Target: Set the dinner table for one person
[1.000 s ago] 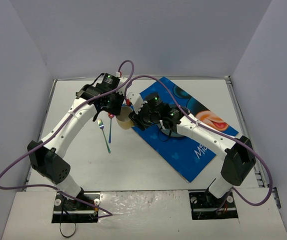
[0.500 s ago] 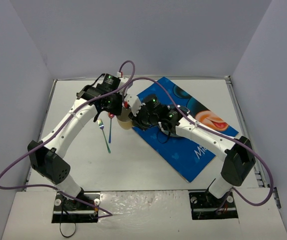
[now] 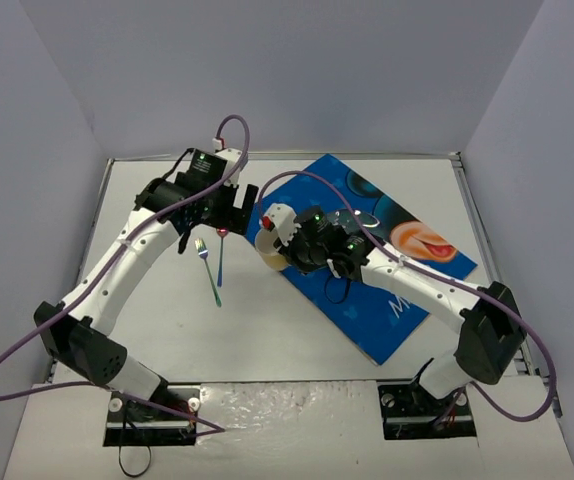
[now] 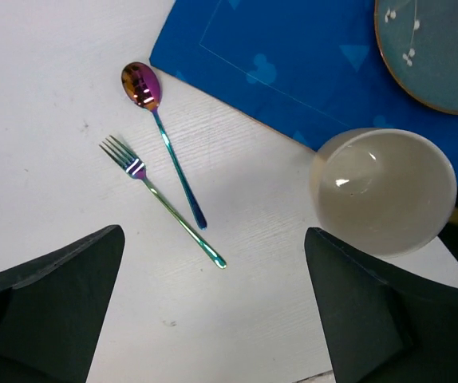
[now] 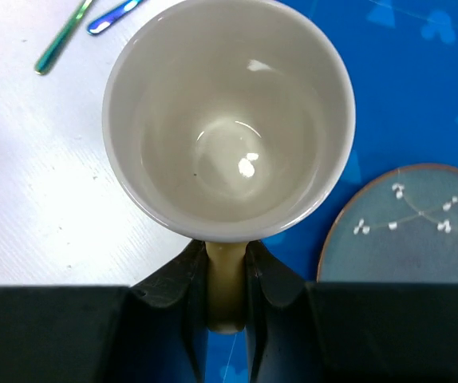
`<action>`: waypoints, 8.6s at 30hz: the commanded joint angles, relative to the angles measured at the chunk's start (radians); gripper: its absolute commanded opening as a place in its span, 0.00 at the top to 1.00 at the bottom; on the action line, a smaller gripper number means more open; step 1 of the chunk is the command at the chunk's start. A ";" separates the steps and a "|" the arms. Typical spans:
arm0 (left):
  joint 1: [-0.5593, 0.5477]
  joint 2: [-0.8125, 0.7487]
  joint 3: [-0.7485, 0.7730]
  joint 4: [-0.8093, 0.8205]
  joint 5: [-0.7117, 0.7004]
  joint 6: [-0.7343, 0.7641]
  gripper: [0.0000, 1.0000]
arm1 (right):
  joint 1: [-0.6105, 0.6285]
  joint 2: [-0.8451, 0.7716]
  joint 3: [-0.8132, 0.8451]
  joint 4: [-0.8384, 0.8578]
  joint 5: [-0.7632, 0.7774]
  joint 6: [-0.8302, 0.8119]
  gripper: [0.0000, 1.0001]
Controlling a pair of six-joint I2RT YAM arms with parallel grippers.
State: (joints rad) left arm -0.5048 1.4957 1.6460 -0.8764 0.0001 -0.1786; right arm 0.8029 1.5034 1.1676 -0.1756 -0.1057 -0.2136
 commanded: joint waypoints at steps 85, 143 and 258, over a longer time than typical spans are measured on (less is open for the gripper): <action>0.254 -0.406 -0.549 0.241 -0.120 -0.166 0.03 | -1.074 -0.518 -0.309 0.180 0.201 0.515 0.01; 0.200 0.197 -0.603 0.470 -0.204 -0.504 1.00 | -0.638 -0.680 -0.289 0.166 -0.105 0.473 0.00; 0.122 0.194 -0.320 0.373 -0.134 -0.309 0.33 | -0.633 -0.824 -0.363 0.054 -0.163 0.488 0.00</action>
State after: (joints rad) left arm -0.4250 1.7032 1.3969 -0.5201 -0.1685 -0.4057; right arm 0.1647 0.7024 0.7826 -0.1703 -0.2463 0.2695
